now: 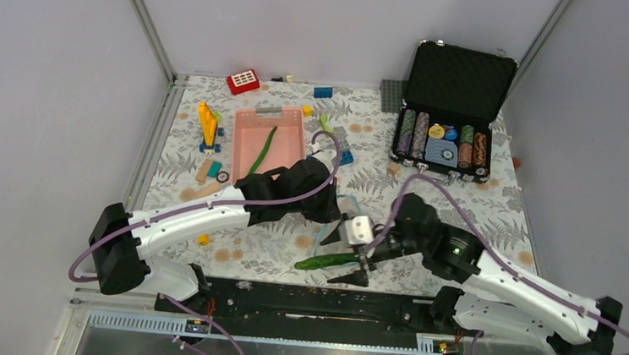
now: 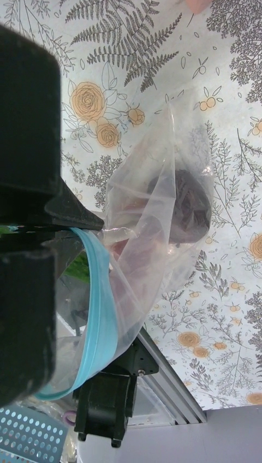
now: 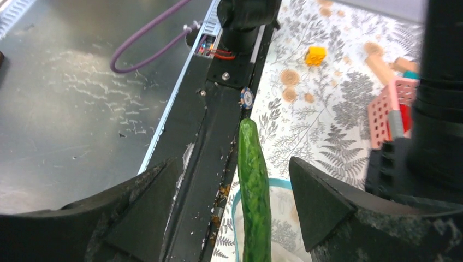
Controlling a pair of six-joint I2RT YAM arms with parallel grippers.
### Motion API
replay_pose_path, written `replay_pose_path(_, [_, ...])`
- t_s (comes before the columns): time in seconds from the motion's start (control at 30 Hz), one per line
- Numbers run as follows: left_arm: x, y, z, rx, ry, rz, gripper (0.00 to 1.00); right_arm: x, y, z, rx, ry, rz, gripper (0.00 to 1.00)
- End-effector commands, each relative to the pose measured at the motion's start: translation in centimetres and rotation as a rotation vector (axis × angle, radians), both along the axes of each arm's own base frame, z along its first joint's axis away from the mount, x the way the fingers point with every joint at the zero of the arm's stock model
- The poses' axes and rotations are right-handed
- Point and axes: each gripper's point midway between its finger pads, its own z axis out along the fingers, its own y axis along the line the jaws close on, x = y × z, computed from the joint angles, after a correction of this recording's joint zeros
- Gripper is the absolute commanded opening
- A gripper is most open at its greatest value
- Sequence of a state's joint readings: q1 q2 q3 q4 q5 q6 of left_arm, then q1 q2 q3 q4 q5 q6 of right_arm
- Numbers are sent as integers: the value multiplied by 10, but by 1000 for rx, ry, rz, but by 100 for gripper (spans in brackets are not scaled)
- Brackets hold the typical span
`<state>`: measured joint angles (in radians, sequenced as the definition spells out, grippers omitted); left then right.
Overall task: Place the food in the zip-top bag and seal the zipper
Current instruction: Adjust the fake vegetable in the zipper food storage bag.
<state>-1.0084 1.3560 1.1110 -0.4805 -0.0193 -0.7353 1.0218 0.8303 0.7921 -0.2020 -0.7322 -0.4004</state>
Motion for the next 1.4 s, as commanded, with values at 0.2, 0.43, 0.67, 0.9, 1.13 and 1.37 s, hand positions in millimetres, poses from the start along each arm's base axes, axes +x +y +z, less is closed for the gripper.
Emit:
replay_pose_path(0.2, [2, -10, 26, -97, 19, 43, 0, 28, 37, -33, -192, -216, -164, 81])
replay_pose_path(0.43, [1, -5, 19, -79, 28, 61, 0, 29, 38, -47, -263, -284, -206, 79])
replay_pose_path(0.67, [-11, -4, 26, -99, 43, 2, 0, 38, 31, -65, -345, -335, -266, 76])
replay_pose_path(0.9, [-22, -11, 39, -179, 30, -78, 0, 31, 38, -69, -327, -326, -240, 59])
replay_pose_path(1.13, [-21, -5, 35, -177, 20, -56, 0, 31, 34, -49, -223, -293, -297, 23])
replay_pose_path(1.37, [-21, 2, 33, -150, 5, -54, 0, 62, -2, -32, -159, -191, -626, 21])
